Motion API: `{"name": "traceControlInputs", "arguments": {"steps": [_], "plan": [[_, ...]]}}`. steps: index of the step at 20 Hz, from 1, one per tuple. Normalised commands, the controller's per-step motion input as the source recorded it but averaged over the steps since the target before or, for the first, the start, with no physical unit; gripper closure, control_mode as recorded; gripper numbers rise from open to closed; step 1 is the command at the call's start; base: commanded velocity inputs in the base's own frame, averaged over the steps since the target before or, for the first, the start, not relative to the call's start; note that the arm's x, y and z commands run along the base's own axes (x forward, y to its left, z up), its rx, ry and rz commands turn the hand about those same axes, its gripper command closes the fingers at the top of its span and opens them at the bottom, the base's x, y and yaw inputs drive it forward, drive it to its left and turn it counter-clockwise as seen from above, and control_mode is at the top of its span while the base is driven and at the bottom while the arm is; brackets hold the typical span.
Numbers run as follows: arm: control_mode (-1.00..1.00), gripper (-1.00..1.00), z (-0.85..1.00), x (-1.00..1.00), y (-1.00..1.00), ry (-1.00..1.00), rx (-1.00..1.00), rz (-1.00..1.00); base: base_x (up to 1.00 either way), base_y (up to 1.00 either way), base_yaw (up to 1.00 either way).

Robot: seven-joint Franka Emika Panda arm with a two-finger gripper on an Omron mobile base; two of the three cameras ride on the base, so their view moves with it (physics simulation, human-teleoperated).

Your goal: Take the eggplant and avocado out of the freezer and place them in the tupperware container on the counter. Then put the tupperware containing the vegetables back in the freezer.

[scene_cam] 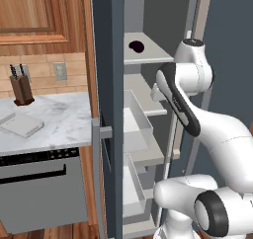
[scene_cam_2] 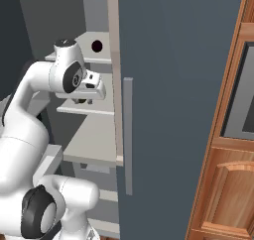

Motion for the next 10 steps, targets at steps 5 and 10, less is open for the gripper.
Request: {"name": "traceControlInputs", "arguments": {"steps": [5, 10], "plan": [[-1.0, -1.0, 0.2, -0.3, 0.0, 0.0, 0.01, 0.07, 0.0, 0.0, 0.0], [-1.0, -1.0, 0.55, -0.17, -0.06, -0.01, 0.07, 0.32, 0.0, 0.0, 0.0]]}}
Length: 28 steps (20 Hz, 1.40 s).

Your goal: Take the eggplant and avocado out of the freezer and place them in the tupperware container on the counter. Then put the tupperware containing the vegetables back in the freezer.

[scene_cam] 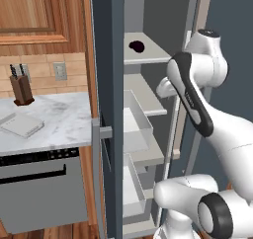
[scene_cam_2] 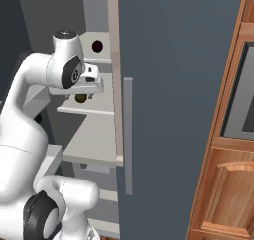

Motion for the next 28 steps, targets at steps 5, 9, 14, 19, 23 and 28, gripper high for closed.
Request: {"name": "traceControlInputs", "arguments": {"steps": [5, 9, 14, 19, 23, 28], "plan": [[-1.0, -1.0, 0.41, 0.0, 0.01, -0.1, 0.12, 0.26, 0.0, 0.0, 0.0], [-1.0, -1.0, 0.2, 0.0, 0.16, -0.33, 0.02, 0.03, 0.0, 0.0, 0.0], [-1.0, -1.0, 0.23, 0.04, 0.23, -0.17, 0.07, 0.0, 0.0, 0.0, 0.0], [-1.0, -1.0, 0.03, 0.08, 0.13, -0.05, 0.08, 0.0, 0.0, 0.0, 0.0], [-1.0, -1.0, 0.0, 0.0, 0.0, 0.0, 0.18, 0.0, 0.0, 0.0, 0.0], [-1.0, -1.0, -0.02, 0.0, 0.01, 0.0, 0.15, 0.0, 0.0, 0.0, 0.0]]}}
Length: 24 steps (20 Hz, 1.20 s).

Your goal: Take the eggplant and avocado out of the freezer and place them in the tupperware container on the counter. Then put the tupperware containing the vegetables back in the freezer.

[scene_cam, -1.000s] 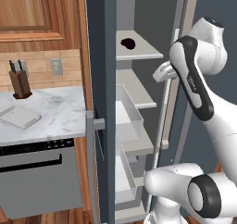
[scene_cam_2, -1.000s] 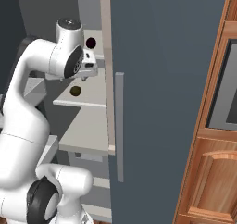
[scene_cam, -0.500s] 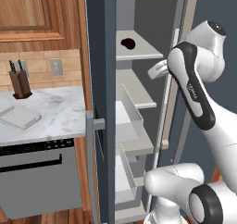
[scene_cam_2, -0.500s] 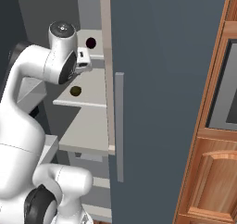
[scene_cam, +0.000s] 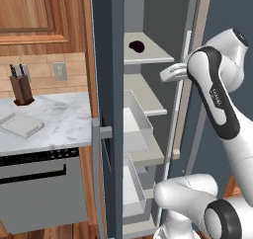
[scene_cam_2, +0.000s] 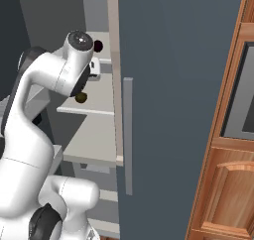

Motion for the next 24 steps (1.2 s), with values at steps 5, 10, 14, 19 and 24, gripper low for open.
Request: {"name": "traceControlInputs", "arguments": {"steps": [5, 10, 14, 19, 24], "plan": [[-1.0, -1.0, -0.19, 0.0, 0.18, 0.0, 0.07, 0.0, 0.0, 0.0, 0.0], [-1.0, -1.0, -0.19, 0.01, 0.14, 0.01, 0.07, 0.0, 0.0, 0.0, 0.0], [-1.0, -1.0, -0.12, 0.11, 0.04, 0.02, 0.09, 0.0, 0.0, 0.0, 0.0], [-1.0, -1.0, -0.23, 0.21, 0.12, 0.02, 0.05, 0.0, 0.0, 0.0, 0.0], [-1.0, -1.0, -0.2, 0.19, 0.14, 0.07, 0.01, 0.0, 0.0, 0.0, 0.0]]}}
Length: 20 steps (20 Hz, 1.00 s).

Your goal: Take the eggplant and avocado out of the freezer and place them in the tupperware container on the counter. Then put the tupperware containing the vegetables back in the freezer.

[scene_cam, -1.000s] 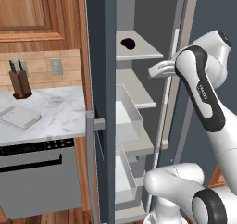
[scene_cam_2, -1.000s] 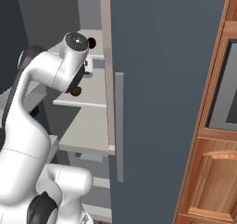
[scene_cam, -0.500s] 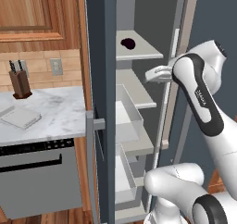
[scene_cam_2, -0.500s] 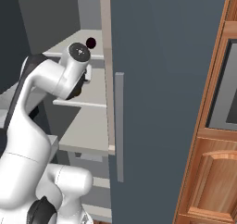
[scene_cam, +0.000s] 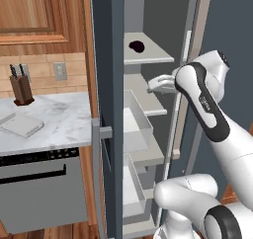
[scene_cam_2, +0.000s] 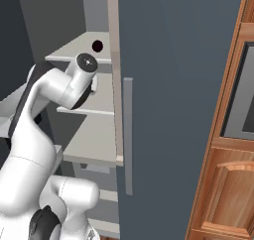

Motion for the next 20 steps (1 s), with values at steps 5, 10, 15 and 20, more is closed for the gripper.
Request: {"name": "traceControlInputs", "arguments": {"steps": [5, 10, 15, 20], "plan": [[-1.0, -1.0, -0.18, 0.22, 0.06, 0.08, 0.03, 0.0, 0.0, 0.0, 0.0], [-1.0, -1.0, -0.18, 0.21, 0.01, 0.08, 0.04, 0.0, 0.0, 0.0, 0.0], [-1.0, -1.0, -0.19, 0.15, 0.02, 0.07, 0.02, 0.0, 0.0, 0.0, 0.0], [-1.0, -1.0, -0.26, 0.15, 0.14, 0.03, 0.0, 0.0, 0.0, 0.0, 0.0]]}}
